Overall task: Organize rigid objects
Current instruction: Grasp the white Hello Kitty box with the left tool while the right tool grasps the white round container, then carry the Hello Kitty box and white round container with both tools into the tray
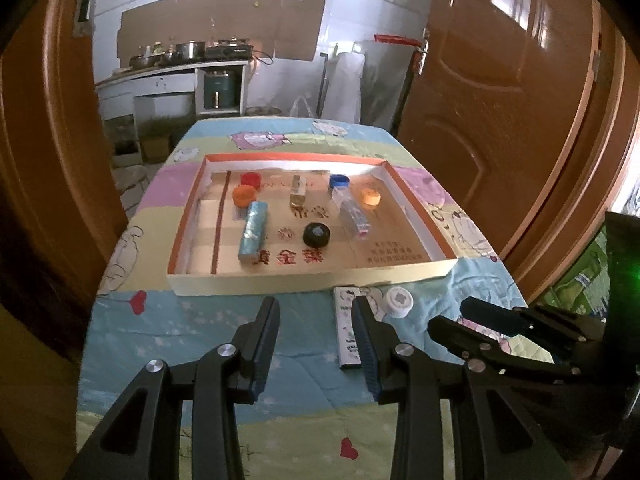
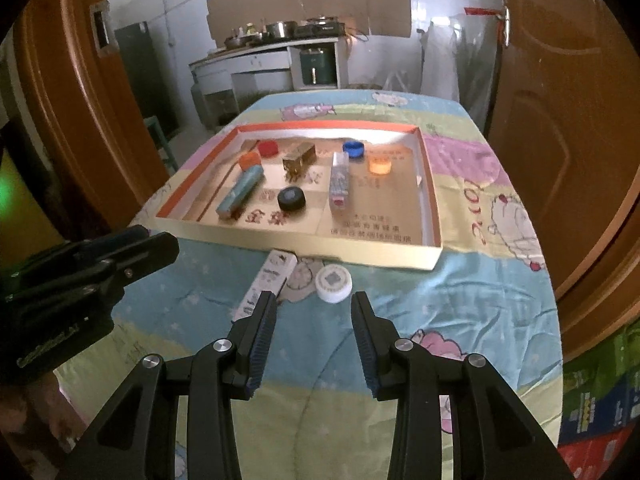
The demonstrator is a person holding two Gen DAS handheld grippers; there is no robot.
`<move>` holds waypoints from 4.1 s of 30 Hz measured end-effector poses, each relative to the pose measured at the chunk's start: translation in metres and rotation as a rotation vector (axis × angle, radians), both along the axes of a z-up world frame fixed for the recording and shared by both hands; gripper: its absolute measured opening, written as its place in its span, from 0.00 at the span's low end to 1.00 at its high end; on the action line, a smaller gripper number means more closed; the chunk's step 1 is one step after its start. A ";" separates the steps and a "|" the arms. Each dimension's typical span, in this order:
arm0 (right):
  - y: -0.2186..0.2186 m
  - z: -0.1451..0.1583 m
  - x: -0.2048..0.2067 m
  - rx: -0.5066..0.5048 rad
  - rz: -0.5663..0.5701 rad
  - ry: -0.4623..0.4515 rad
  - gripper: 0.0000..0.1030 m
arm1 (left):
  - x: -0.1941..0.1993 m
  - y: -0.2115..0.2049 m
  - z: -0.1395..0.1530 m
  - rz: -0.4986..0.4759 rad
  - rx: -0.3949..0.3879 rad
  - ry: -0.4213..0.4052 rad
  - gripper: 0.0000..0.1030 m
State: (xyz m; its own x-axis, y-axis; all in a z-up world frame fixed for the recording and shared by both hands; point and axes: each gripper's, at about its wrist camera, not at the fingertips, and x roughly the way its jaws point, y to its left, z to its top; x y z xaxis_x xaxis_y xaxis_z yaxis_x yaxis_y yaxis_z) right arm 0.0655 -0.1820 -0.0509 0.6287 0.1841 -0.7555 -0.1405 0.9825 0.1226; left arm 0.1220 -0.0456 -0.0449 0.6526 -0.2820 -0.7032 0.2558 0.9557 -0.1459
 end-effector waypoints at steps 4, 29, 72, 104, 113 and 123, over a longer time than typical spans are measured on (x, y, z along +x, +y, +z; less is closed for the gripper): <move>-0.002 -0.012 0.004 -0.001 -0.005 0.016 0.39 | 0.002 -0.005 -0.008 -0.013 0.005 0.023 0.36; -0.005 -0.056 0.051 -0.068 -0.005 0.064 0.29 | 0.020 -0.033 -0.041 -0.096 0.026 0.114 0.36; -0.012 -0.018 0.018 -0.015 -0.020 0.006 0.30 | 0.025 -0.027 -0.026 -0.044 0.017 0.051 0.26; 0.005 0.032 0.055 -0.061 0.023 -0.091 0.30 | 0.084 -0.006 0.032 0.015 -0.010 -0.043 0.26; -0.005 0.030 0.074 -0.065 0.006 -0.082 0.30 | 0.109 -0.005 0.030 0.024 -0.001 -0.040 0.26; -0.021 0.016 0.108 -0.065 -0.029 -0.056 0.30 | 0.148 0.000 0.016 0.041 -0.004 0.008 0.26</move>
